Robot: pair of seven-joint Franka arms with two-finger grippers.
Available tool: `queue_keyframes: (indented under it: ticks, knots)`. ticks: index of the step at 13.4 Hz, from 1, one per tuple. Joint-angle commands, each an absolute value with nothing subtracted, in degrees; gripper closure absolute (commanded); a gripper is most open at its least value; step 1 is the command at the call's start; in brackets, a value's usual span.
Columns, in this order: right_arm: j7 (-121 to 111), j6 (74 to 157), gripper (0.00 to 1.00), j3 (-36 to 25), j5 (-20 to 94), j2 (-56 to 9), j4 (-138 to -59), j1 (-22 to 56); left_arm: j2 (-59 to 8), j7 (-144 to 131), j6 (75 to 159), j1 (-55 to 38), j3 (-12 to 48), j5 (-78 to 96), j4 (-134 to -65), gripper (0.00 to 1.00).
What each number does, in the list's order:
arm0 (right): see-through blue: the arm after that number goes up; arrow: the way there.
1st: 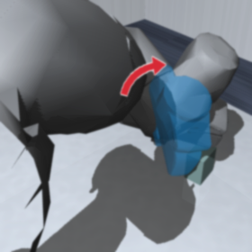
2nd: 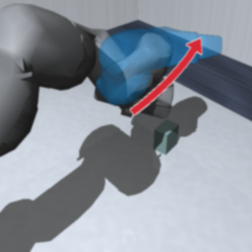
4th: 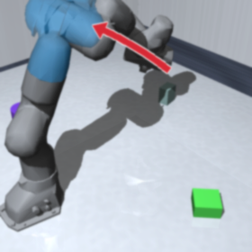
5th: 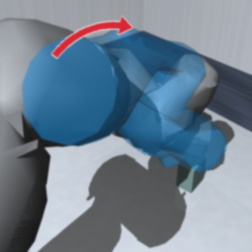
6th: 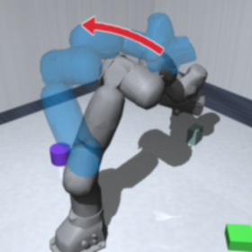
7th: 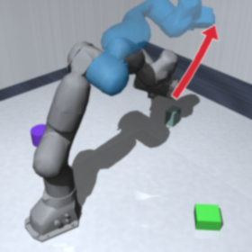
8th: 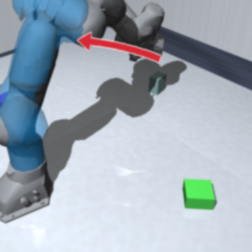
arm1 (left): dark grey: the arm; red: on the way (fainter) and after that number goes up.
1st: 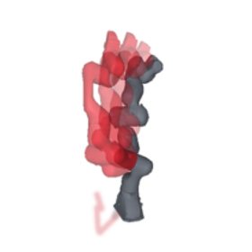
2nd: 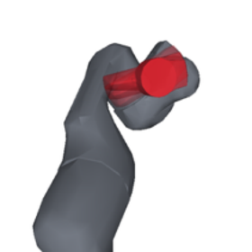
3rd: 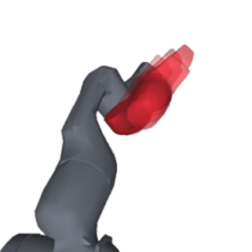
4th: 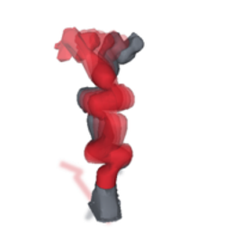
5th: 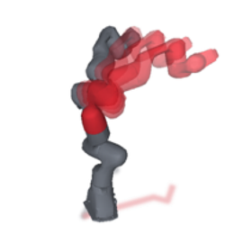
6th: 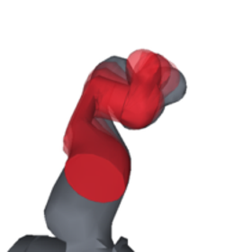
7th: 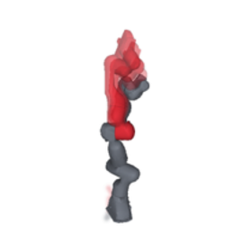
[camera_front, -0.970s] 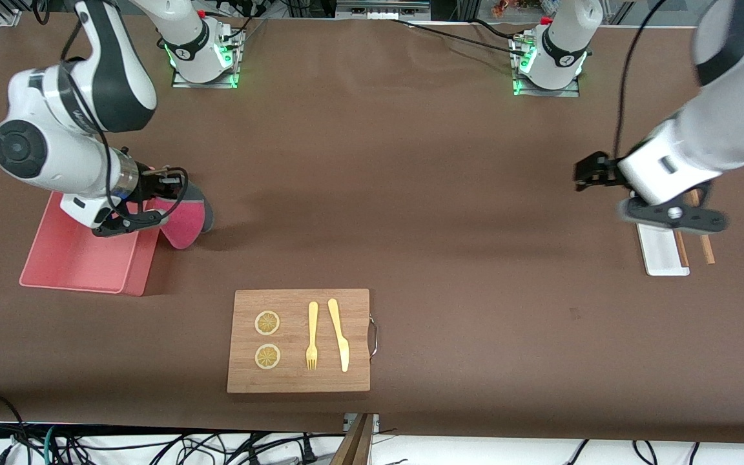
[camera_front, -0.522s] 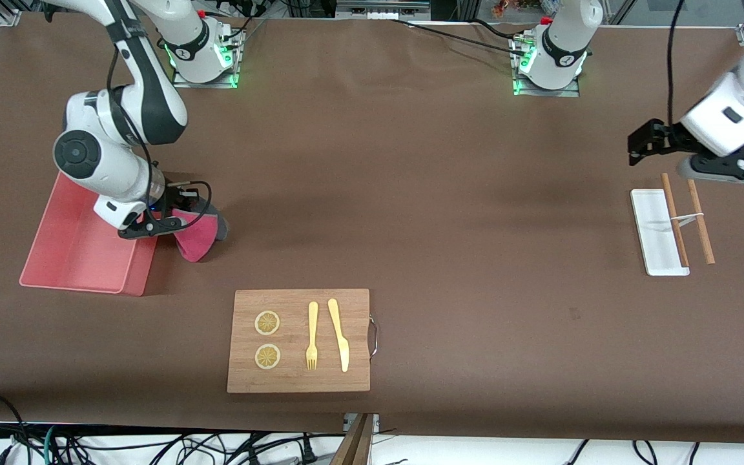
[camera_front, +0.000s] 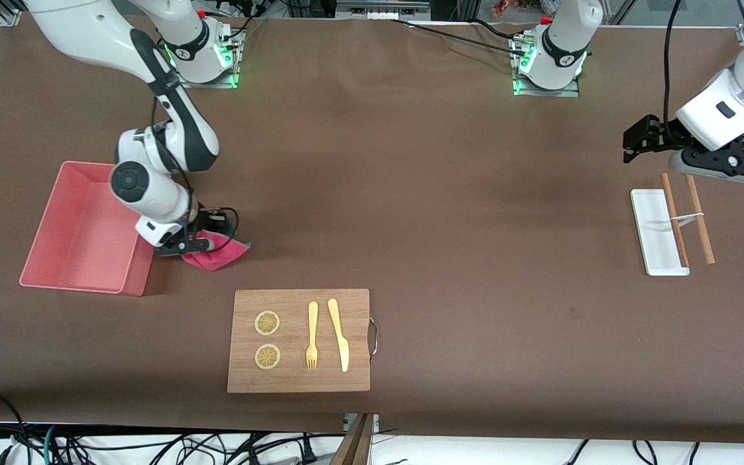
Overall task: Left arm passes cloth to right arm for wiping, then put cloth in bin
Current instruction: 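Wipe the table beside the wooden board with the held cloth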
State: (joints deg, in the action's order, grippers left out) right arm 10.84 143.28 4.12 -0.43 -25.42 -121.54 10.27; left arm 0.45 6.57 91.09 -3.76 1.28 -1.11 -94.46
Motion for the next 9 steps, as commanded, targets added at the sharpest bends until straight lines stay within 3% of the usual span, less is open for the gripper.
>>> queue_keyframes:
  ticks: [1, 4, 9]
  knots:
    - [21.3, 143.3, 1.0, 4.1, -0.4, -27.2, -118.9, 15.8, 1.8, 8.3, 91.6, -4.5, 0.8, -0.6, -95.5, 0.0]
    - [32.5, 142.9, 1.0, 4.4, -0.3, -29.4, -114.7, 21.7, 1.8, 8.6, 91.6, 0.0, 5.0, -0.6, -95.4, 0.0]
    - [50.0, 142.6, 1.0, 7.4, -0.1, -35.2, -105.0, 28.3, 2.0, 9.2, 91.4, -0.8, 4.2, -1.8, -95.4, 0.0]
